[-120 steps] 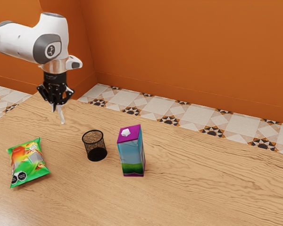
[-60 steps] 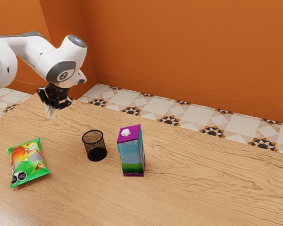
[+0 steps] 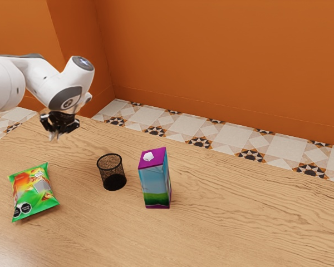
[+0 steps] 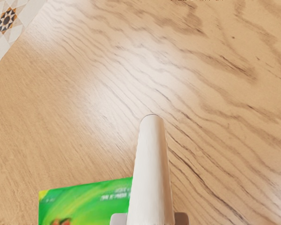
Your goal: Take the marker out of the pen holder and place it to the left of the pen holder.
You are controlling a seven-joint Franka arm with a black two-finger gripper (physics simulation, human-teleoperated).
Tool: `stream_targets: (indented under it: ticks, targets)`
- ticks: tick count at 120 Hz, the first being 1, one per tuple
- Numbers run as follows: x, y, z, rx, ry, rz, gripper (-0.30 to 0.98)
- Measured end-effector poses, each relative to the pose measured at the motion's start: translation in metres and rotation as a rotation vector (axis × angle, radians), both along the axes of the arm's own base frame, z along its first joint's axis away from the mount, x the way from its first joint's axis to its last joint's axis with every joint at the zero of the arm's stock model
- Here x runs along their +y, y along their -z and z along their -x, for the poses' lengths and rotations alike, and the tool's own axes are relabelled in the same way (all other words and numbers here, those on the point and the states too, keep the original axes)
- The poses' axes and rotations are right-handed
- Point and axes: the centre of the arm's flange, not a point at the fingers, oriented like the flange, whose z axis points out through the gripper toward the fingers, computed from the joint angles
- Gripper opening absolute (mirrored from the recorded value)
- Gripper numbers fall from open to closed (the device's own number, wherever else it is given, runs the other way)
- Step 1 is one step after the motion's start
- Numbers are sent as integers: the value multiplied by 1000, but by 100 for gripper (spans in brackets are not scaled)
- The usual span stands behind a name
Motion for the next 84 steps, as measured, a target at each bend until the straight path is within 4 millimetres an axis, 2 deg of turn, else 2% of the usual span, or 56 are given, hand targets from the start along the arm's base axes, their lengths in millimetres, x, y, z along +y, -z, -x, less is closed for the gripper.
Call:
stream_targets:
  ticks: [40,84]
  targets:
    - [-2,15,-3,-93,-97,-9,-9]
    - [-6,49,-6,-140,-139,-11,-10]
